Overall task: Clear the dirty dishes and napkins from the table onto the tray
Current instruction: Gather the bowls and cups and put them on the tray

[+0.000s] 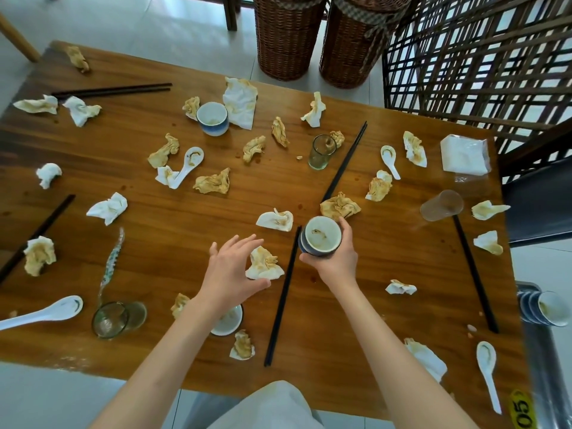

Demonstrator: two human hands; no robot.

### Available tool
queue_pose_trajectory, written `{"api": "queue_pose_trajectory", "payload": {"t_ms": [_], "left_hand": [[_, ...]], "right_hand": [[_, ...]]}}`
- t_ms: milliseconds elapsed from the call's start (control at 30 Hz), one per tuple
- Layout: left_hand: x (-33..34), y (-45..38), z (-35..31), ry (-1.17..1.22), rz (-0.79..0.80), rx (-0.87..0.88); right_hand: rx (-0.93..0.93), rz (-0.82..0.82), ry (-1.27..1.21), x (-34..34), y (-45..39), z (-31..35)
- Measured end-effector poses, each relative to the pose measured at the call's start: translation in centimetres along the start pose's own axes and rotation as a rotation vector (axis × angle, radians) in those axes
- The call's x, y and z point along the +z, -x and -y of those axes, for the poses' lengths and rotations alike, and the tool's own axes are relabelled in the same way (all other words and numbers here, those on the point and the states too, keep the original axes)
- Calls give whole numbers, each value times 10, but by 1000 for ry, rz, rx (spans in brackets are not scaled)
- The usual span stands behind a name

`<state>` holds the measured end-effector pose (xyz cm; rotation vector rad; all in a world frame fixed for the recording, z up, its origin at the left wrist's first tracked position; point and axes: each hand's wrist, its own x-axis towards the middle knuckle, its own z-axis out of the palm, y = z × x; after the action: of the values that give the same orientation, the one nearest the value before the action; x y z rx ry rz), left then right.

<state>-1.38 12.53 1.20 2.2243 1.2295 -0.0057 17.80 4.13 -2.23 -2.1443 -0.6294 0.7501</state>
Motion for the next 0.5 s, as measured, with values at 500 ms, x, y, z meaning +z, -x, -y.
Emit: {"api": "queue_pose_trajectory", "payload": {"t_ms": [500], "left_hand": [[-21,30,0,-10,-32,-79]], "right_hand": [[-44,4,-17,-5,16,5]]}}
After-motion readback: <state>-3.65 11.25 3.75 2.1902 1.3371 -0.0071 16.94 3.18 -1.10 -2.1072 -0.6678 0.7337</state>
